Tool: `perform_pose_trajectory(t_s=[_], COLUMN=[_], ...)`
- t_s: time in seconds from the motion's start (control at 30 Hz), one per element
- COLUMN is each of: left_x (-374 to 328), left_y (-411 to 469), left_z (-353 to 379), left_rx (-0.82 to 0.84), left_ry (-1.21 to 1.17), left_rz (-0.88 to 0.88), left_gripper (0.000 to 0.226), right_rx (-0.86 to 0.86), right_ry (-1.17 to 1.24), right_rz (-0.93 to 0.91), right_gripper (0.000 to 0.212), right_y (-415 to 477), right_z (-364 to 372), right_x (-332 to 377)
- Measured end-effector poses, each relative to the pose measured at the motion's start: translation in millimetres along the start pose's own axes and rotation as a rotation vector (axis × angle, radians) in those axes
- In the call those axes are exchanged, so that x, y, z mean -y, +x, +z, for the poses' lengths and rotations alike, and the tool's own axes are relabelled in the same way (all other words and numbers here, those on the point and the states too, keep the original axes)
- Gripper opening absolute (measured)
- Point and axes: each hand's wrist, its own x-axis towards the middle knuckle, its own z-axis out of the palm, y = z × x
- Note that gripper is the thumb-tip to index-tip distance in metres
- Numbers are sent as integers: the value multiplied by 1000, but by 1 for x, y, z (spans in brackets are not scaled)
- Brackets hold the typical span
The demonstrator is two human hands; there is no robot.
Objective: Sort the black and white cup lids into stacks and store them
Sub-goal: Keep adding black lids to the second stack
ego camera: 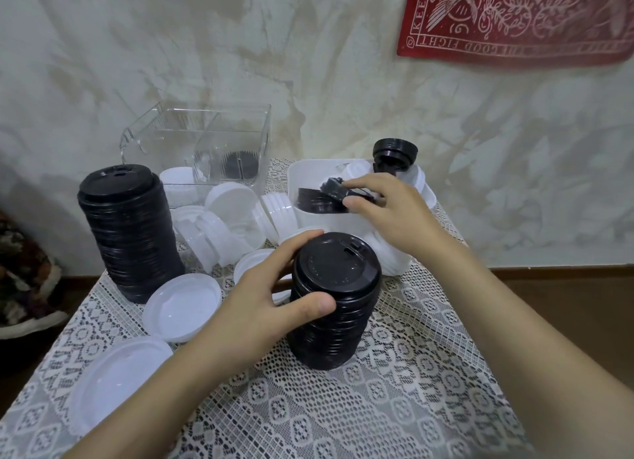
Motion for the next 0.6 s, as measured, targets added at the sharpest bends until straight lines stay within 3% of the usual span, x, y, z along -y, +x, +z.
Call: perform_pose_trajectory(t_s=[0.27,0.6], left_x=[0,2], left_y=[0,1], left_z=[1,2], left_rx=[-1,-3], left_ry=[13,0], left_rz=[5,10], left_gripper=[77,87], right_rx=[36,-38], right_ry=[245,167], right_rz=[76,126], right_gripper=[21,14], right_y=[-2,1], right_z=[7,10], right_x=[4,4])
